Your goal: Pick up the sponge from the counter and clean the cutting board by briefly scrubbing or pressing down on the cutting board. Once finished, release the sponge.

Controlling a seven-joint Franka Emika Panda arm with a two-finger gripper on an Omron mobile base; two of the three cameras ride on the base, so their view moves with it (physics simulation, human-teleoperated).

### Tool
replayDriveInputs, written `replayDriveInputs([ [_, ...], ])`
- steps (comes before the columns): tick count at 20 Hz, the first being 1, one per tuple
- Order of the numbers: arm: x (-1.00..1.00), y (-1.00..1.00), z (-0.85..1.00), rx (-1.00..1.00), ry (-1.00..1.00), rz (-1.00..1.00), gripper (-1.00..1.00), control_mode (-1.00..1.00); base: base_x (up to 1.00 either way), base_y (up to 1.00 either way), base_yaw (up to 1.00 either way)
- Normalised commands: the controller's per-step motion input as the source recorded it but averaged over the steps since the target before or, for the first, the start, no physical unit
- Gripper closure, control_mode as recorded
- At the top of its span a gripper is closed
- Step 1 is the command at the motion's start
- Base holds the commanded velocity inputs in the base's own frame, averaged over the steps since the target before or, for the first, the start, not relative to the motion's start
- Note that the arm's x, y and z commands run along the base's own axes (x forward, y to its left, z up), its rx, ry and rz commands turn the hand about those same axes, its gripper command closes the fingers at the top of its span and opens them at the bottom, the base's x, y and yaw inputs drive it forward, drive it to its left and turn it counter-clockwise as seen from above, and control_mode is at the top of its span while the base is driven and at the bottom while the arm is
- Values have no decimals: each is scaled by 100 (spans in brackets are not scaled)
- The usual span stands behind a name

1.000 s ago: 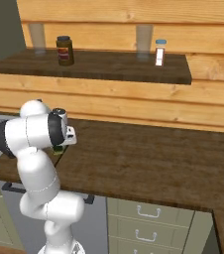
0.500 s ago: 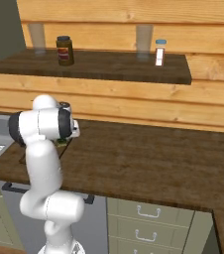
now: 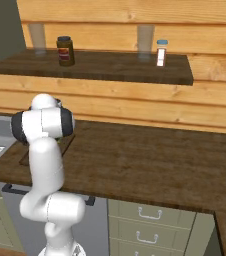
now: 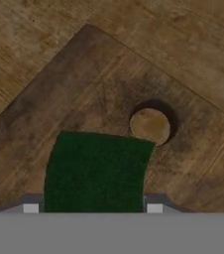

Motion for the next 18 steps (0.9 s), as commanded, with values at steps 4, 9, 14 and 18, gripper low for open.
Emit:
replayDriveInputs([
  [4, -2, 23, 1, 0, 0, 10, 100, -100, 0, 0, 0],
  [9, -31, -4, 6, 0, 0, 9, 100, -100, 0, 0, 0],
  [14, -57, -3, 0, 0, 0, 9, 100, -100, 0, 0, 0],
  [18, -64, 0, 0, 0, -1, 9, 100, -100, 0, 0, 0],
])
